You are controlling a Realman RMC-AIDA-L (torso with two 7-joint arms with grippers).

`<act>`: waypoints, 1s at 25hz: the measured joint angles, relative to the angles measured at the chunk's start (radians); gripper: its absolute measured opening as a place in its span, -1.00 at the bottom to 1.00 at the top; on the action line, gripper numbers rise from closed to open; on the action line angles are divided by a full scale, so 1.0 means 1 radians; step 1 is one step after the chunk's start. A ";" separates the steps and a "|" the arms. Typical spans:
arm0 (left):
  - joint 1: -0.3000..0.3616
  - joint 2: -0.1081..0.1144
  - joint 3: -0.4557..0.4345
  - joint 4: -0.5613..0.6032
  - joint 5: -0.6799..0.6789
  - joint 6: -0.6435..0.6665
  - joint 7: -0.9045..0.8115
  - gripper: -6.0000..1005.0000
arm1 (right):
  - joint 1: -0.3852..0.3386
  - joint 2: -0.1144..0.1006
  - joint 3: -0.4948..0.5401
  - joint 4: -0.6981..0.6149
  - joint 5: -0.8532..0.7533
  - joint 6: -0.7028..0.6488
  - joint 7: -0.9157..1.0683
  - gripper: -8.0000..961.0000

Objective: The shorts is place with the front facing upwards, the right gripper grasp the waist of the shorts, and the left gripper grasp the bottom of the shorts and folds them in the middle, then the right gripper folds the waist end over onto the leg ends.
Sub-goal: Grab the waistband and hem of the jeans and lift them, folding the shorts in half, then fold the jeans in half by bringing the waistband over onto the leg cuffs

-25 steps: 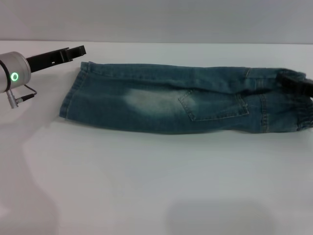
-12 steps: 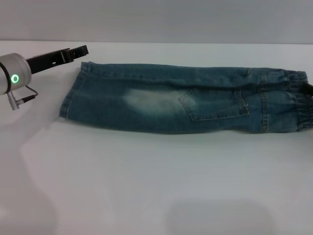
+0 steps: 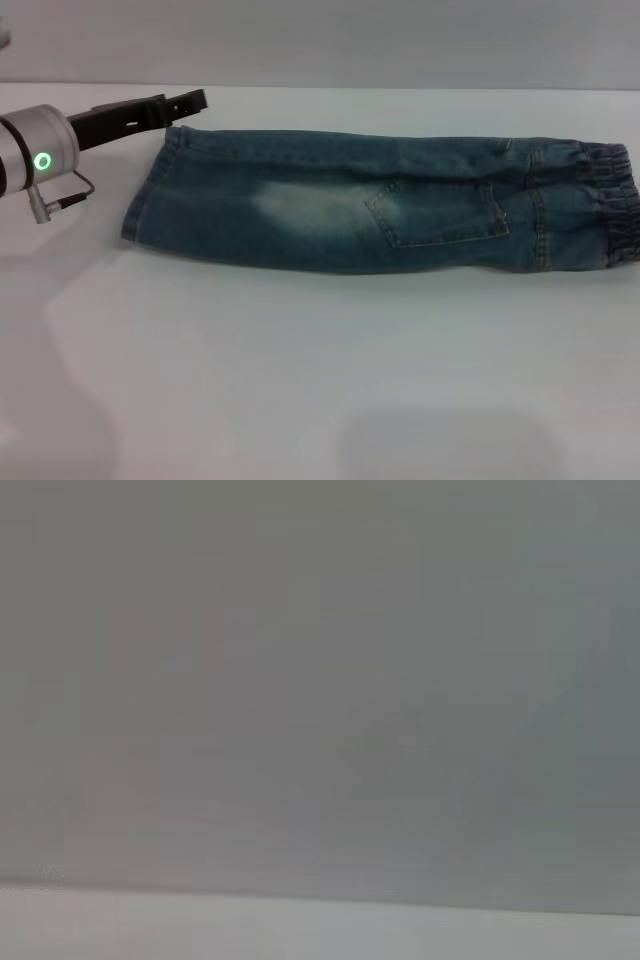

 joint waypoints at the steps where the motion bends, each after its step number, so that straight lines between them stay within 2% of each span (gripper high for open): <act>1: 0.000 0.000 0.000 -0.001 -0.007 0.011 0.016 0.33 | -0.003 -0.007 0.002 -0.046 -0.017 -0.046 0.035 0.21; 4: 0.001 -0.002 0.000 -0.027 -0.078 0.077 0.125 0.33 | 0.006 -0.023 0.000 -0.172 -0.072 -0.137 0.129 0.21; 7: 0.006 -0.003 0.000 -0.058 -0.162 0.141 0.239 0.33 | 0.059 -0.038 -0.008 -0.235 -0.189 -0.179 0.190 0.21; 13: 0.019 -0.003 -0.002 -0.136 -0.341 0.260 0.475 0.31 | 0.205 -0.070 -0.050 -0.157 -0.427 -0.182 0.235 0.21; 18: 0.021 -0.006 -0.001 -0.164 -0.387 0.279 0.511 0.30 | 0.275 -0.063 -0.086 -0.130 -0.580 -0.157 0.257 0.21; 21: 0.025 -0.006 -0.002 -0.166 -0.389 0.283 0.512 0.30 | 0.288 -0.051 -0.122 -0.123 -0.613 -0.130 0.260 0.21; 25: 0.031 -0.006 -0.002 -0.166 -0.390 0.284 0.513 0.30 | 0.293 -0.046 -0.160 -0.096 -0.625 -0.094 0.262 0.21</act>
